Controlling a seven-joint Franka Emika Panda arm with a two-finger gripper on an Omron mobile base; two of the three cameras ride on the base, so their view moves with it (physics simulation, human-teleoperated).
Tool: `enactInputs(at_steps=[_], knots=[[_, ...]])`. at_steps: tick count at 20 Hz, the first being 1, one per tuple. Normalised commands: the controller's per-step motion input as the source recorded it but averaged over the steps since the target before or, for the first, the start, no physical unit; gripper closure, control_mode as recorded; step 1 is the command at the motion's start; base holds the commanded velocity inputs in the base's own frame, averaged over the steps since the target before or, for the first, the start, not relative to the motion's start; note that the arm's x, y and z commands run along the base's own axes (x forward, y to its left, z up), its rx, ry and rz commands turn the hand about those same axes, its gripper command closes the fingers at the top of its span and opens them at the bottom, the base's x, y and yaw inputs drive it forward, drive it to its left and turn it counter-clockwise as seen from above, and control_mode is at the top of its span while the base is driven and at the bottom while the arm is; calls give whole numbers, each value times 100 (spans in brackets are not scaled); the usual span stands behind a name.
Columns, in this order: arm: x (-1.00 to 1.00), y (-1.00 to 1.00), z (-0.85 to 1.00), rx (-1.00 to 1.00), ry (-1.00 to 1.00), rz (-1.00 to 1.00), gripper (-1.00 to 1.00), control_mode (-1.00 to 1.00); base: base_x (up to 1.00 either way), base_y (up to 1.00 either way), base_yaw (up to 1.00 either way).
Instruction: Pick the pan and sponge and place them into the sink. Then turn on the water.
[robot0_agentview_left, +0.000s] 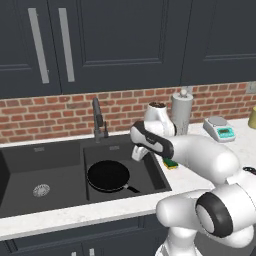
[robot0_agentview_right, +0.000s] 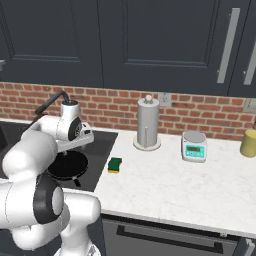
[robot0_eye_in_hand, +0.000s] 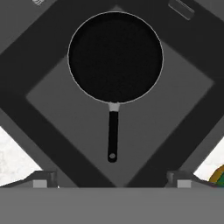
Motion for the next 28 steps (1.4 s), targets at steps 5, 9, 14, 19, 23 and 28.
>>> enactInputs(at_steps=[5,9,14,19,23,28], knots=[[-19,-27,55,0,-8,-5,-100,-100,0,0,0],[-4,-46,19,0,0,-10,-100,-100,0,0,0],[0,-54,2,0,0,-17,-100,-100,0,0,0],[0,-51,8,0,2,-19,-100,-100,0,0,0],[0,-51,11,0,9,-11,-100,-100,0,0,0],[1,-38,0,0,3,-12,-100,-100,0,0,0]])
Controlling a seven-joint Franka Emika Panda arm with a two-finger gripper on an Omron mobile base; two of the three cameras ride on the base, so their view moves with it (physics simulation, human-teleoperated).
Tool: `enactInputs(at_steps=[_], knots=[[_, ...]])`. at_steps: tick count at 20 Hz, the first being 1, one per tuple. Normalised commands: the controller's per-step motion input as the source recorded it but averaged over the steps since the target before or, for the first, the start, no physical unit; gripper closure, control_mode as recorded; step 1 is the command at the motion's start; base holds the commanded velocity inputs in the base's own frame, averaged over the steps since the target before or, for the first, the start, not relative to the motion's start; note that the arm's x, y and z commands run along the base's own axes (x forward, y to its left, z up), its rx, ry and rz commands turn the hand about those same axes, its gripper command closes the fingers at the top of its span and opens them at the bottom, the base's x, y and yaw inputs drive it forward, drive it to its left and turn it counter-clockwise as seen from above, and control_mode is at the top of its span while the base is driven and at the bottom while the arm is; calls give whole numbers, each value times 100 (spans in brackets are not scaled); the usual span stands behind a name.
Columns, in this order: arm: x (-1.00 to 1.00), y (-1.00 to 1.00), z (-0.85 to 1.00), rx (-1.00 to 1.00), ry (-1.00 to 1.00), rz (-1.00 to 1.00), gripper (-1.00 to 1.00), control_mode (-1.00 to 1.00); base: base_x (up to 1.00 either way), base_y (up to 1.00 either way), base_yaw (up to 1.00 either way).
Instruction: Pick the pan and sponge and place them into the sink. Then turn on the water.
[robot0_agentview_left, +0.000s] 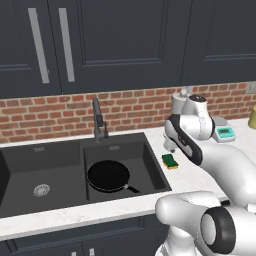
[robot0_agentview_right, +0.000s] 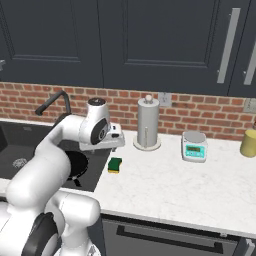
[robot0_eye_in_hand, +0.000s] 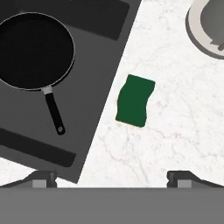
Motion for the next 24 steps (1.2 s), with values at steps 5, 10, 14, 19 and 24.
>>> enactInputs(at_steps=[5,10,14,19,24], knots=[[4,-16,-5,0,0,-10,-100,-100,0,0,0],[2,-13,-12,0,0,-11,-100,-100,0,0,0],[21,-2,-18,0,0,-6,-100,-100,0,0,0],[14,0,-30,0,1,0,-100,-100,0,0,0],[2,0,-32,0,5,0,-100,-100,0,0,0]])
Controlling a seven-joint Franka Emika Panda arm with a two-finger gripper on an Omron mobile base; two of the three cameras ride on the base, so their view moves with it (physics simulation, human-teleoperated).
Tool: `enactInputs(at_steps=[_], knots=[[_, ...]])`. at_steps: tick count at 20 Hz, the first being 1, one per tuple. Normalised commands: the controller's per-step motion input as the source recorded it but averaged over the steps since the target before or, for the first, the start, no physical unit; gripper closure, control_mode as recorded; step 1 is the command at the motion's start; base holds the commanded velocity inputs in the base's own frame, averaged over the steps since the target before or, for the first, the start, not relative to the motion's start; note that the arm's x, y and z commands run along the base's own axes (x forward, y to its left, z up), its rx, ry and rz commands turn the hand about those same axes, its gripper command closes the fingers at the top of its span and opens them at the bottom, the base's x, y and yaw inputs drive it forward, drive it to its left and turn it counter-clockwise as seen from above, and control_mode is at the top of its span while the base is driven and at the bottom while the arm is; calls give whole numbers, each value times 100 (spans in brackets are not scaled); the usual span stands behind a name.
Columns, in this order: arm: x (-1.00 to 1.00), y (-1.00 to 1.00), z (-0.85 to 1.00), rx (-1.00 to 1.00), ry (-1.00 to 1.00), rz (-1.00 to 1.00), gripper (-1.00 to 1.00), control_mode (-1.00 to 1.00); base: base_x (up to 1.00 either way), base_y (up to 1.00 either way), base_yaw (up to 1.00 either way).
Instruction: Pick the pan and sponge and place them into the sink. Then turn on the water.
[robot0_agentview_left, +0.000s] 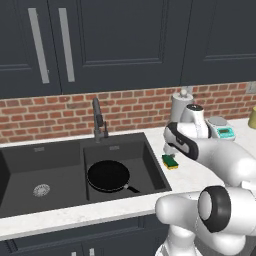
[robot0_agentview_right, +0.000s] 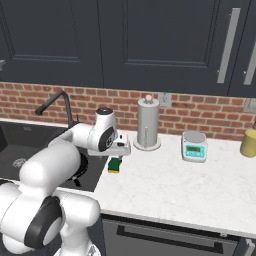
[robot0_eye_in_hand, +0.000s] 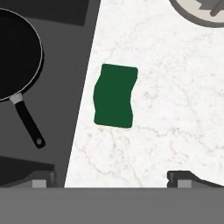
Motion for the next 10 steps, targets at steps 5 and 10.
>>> enactInputs(at_steps=[5,10], knots=[[5,0,-25,0,5,0,-100,-100,0,0,0],[13,0,-14,0,1,-1,-100,-100,0,0,0]])
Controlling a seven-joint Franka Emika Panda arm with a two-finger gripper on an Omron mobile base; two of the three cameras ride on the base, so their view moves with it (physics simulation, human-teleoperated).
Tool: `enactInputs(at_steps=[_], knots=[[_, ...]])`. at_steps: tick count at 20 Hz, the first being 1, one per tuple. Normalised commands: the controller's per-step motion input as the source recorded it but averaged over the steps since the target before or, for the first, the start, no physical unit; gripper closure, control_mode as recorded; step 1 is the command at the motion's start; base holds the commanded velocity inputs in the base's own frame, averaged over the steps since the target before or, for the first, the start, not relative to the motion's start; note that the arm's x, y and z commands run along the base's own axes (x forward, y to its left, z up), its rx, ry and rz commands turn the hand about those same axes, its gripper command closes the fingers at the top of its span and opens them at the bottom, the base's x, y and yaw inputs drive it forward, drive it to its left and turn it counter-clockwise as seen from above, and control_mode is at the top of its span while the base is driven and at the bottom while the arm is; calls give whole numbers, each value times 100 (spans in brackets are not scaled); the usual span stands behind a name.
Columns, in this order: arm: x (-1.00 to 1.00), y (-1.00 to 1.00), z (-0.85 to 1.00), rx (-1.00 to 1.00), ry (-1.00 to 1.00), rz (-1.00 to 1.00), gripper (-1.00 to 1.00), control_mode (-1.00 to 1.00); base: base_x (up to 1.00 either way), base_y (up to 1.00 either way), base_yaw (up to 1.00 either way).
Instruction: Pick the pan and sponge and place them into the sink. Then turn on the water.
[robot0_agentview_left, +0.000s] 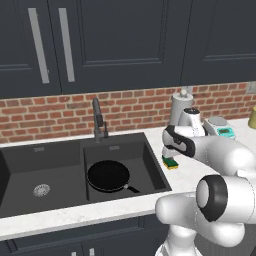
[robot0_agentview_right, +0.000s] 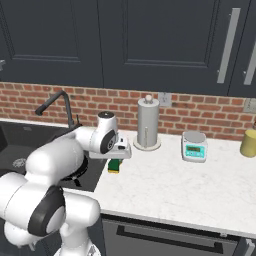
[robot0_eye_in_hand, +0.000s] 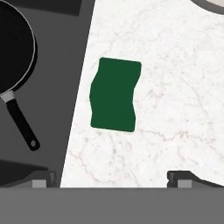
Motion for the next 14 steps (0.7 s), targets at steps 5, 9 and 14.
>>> enactInputs(at_steps=[5,9,14], knots=[[12,0,-3,0,3,0,-100,-100,0,0,0],[12,0,-6,0,4,0,-100,-100,0,0,0],[13,0,-6,0,4,0,-100,-100,0,0,0]])
